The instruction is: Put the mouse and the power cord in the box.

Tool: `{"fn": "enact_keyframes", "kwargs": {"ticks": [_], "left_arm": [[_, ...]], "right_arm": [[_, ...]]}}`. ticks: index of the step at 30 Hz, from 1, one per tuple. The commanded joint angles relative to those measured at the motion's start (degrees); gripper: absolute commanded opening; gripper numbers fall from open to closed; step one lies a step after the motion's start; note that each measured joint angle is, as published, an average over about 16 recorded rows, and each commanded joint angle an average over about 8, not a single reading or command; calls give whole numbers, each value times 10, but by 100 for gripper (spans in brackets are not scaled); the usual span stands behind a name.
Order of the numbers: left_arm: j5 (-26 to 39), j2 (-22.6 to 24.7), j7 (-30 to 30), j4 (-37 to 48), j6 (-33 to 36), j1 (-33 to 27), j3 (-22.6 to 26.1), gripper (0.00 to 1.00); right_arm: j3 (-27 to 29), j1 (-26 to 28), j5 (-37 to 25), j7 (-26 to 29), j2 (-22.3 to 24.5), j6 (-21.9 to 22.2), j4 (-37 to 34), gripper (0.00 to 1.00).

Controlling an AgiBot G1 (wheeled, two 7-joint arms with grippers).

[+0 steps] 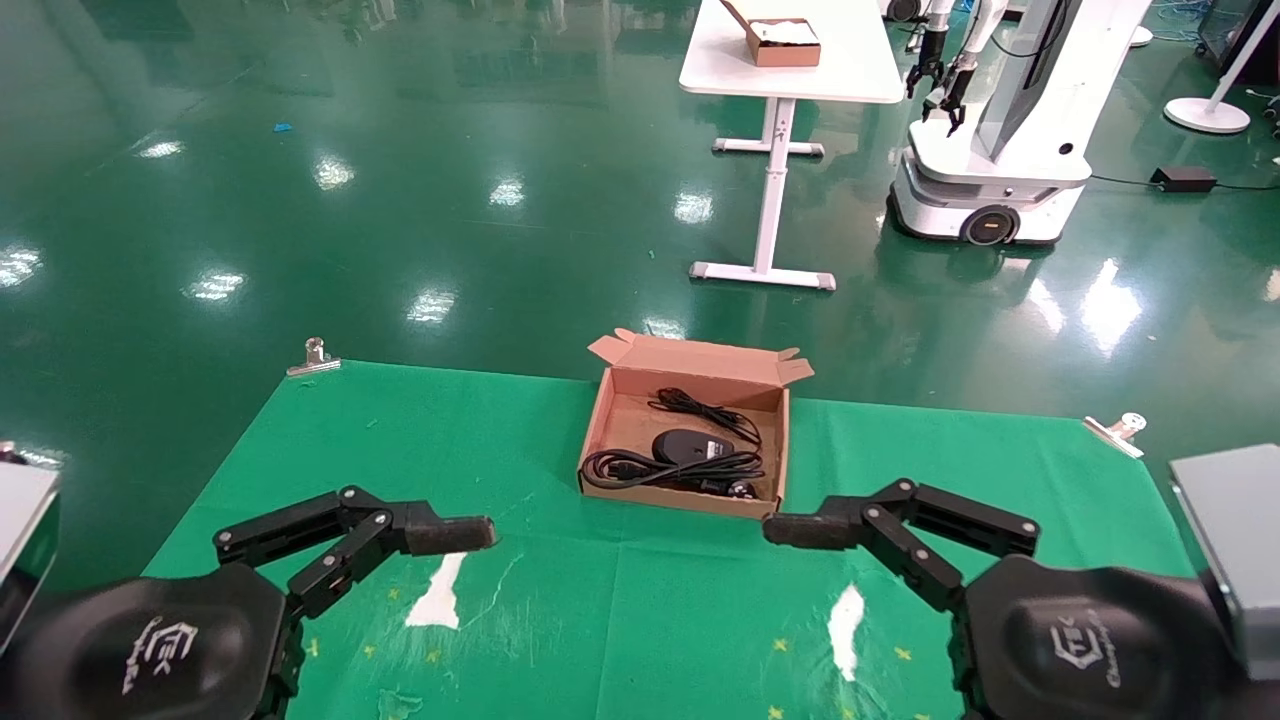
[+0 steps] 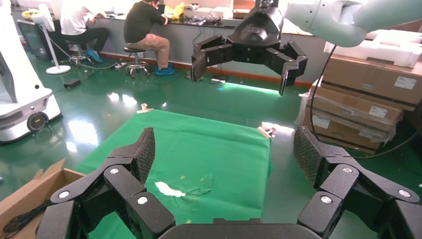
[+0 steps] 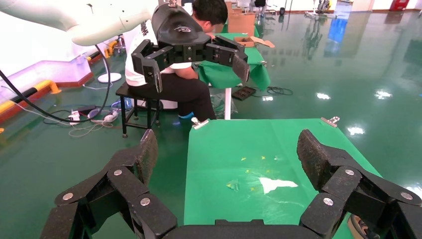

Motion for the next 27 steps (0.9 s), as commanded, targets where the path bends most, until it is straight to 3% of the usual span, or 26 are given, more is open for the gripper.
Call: {"fn": "enact_keyframes", "kwargs": {"ticks": [1, 27], "left_arm": [[-2, -1, -1, -2, 1, 1, -1, 100], [8, 9, 4, 12, -7, -7, 4, 100]], "right_arm": [[0, 0, 1, 0, 0, 0, 0, 100], [-2, 5, -5, -1, -2, 3, -8, 100]]}}
